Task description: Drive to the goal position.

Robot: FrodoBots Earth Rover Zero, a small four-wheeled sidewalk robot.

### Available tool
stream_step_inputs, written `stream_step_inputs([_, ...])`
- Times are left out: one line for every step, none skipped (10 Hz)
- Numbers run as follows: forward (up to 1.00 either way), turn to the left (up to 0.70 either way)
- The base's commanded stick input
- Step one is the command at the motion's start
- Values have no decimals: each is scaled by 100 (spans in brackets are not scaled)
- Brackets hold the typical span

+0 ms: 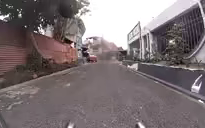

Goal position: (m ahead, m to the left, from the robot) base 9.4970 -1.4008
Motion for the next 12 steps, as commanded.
stream_step_inputs([70,0])
stream_step_inputs([70,0])
stream_step_inputs([70,0])
stream_step_inputs([70,0])
stream_step_inputs([70,0])
stream_step_inputs([70,0])
stream_step_inputs([70,0])
stream_step_inputs([70,-4])
stream_step_inputs([70,-9])
stream_step_inputs([70,-14])
stream_step_inputs([70,-14])
stream_step_inputs([70,-11])
